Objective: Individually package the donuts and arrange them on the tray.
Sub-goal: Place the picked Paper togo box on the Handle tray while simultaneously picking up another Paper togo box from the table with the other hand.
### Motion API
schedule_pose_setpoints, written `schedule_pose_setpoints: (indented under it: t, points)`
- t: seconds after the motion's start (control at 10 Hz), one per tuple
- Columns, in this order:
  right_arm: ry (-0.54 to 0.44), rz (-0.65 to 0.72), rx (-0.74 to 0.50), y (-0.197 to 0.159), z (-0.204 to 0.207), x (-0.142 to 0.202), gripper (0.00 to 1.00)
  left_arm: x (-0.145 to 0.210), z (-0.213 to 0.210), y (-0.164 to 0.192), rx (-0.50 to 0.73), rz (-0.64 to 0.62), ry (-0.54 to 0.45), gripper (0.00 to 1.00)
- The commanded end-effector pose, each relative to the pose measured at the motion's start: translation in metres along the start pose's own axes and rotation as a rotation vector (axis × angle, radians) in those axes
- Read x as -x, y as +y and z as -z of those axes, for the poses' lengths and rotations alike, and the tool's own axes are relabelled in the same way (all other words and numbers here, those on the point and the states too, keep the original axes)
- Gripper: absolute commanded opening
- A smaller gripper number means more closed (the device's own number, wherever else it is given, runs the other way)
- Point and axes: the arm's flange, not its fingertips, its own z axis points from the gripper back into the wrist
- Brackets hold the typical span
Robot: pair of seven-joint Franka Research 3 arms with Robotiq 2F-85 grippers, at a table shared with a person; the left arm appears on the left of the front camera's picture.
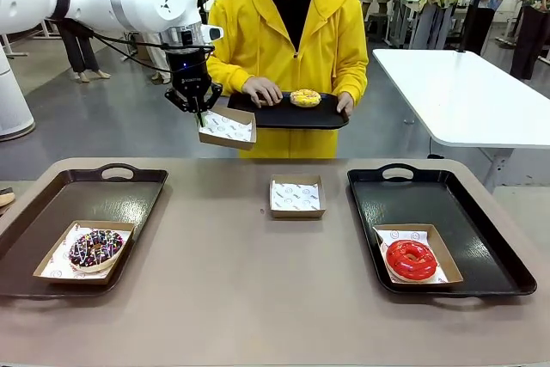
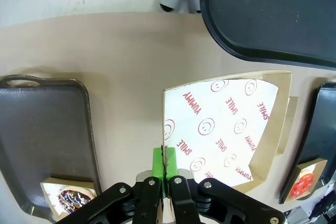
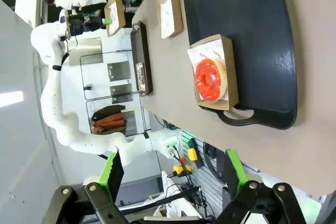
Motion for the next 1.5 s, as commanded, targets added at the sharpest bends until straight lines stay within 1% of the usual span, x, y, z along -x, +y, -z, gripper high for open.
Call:
schedule_pose_setpoints:
  t: [0.0,1.4]
  points:
    - [-0.009,0.035,-0.007,0.0015,-0.0035,0.0049,1.00,0.0046,-0.0053,0.0022,0.004,-0.001,-0.014,0.00]
    - [-0.009,0.035,-0.007,0.0015,-0.0035,0.0049,1.00,0.0046,-0.0053,0.0022,0.004,-0.001,-0.014,0.00]
